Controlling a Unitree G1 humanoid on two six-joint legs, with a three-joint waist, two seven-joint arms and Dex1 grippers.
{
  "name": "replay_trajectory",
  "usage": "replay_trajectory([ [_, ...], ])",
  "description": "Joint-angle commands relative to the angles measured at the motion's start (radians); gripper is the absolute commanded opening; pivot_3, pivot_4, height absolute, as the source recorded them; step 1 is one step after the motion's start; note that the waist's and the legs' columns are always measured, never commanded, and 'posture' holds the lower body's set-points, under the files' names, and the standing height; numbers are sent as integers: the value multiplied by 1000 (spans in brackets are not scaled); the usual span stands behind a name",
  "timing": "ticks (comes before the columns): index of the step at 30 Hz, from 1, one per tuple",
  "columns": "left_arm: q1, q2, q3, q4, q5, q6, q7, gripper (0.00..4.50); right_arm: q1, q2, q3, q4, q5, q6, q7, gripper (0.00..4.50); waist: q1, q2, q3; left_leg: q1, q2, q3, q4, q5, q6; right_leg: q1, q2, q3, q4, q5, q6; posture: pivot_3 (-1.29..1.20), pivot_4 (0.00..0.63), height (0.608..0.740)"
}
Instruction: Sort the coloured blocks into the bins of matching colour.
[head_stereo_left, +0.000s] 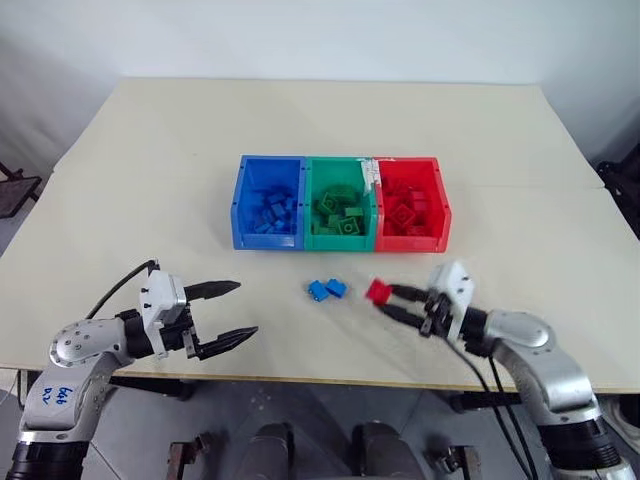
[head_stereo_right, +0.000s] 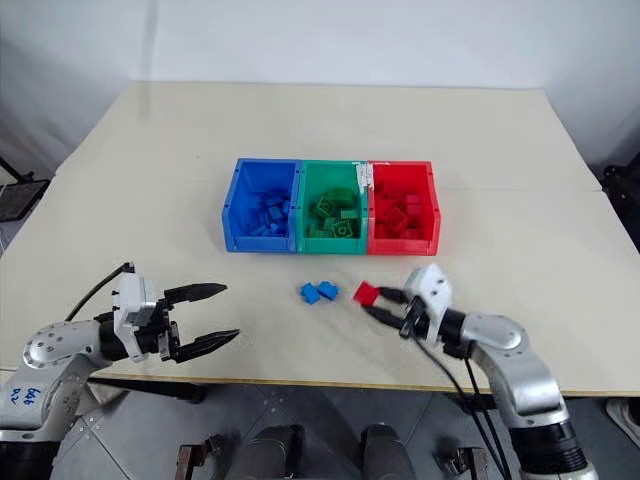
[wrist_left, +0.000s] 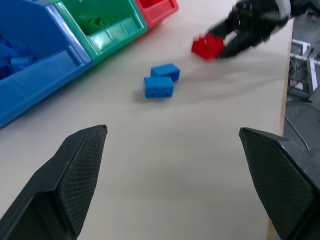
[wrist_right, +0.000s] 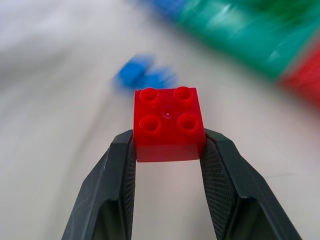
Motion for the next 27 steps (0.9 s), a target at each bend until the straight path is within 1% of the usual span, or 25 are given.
replay_trajectory([
  [1,-28,-22,17,-26,-29,-4,37,4500,-96,21,-79,48,17,-30,-75,1439,1,0,0,0,0,0,0,0,0,0,0,0,1,0,0,0,150,740],
  [4,-39,-42,12,-34,-24,-4,63,4500,-203,41,-98,155,-25,-67,-141,1439,-2,0,0,0,0,0,0,1,-1,-2,0,-1,2,0,0,0,150,740],
  [6,-28,-49,0,-43,-14,-7,72,4500,-303,44,-74,267,-81,-110,-166,1439,-6,0,0,-1,0,1,0,1,-2,-3,0,0,2,0,0,0,150,740],
  [8,-20,-51,-3,-44,-10,-9,75,4500,-371,54,-57,348,-106,-137,-167,2165,-13,0,0,-2,0,3,0,2,-4,-6,0,1,4,0,0,0,150,740],
  [9,-16,-51,0,-41,-8,-11,80,4500,-409,62,-57,393,-112,-139,-178,2399,-17,0,0,-2,0,4,-1,3,-5,-7,0,1,4,0,0,0,150,740],
  [11,-11,-51,6,-39,-6,-13,86,4500,-456,71,-57,455,-123,-149,-184,3065,-21,0,0,-3,0,5,-1,3,-5,-9,0,1,6,0,0,0,150,740],
  [14,-2,-45,23,-37,-8,-15,95,4500,-487,57,-48,515,-146,-194,-161,4050,-21,0,0,-4,0,7,0,3,-5,-12,0,2,8,0,0,0,150,740],
  [15,7,-40,37,-33,-7,-18,97,4500,-474,39,-56,517,-133,-216,-116,4367,-20,0,0,-4,0,7,0,3,-5,-12,0,2,8,0,0,0,150,740],
  [16,16,-35,50,-29,-7,-23,98,4500,-455,21,-65,507,-111,-230,-61,4444,-20,0,0,-4,0,8,0,3,-5,-12,0,2,8,0,0,0,150,740],
  [19,57,-18,97,-12,-9,-41,85,4500,-361,-44,-99,442,-17,-277,149,4444,-18,0,0,-5,0,9,0,2,-4,-12,0,2,8,0,0,0,150,740],
  [21,76,-4,118,2,-10,-49,75,4500,-311,-88,-109,419,13,-306,245,4444,-18,0,0,-5,0,9,0,1,-2,-12,-1,2,7,0,0,0,150,740],
  [22,93,11,137,18,-9,-54,63,4500,-269,-127,-126,407,33,-331,314,4444,-19,0,0,-5,0,10,0,1,-2,-12,-1,2,6,0,0,0,150,740],
  [25,120,45,176,56,-9,-64,31,4500,-187,-198,-166,389,87,-367,456,4444,-19,0,0,-4,1,12,0,1,-1,-11,-1,3,5,0,0,0,150,740],
  [27,130,83,200,100,-4,-74,-6,4500,-132,-268,-177,406,107,-376,577,4444,-18,0,0,-4,2,13,0,0,0,-11,-1,4,5,0,0,0,150,740],
])
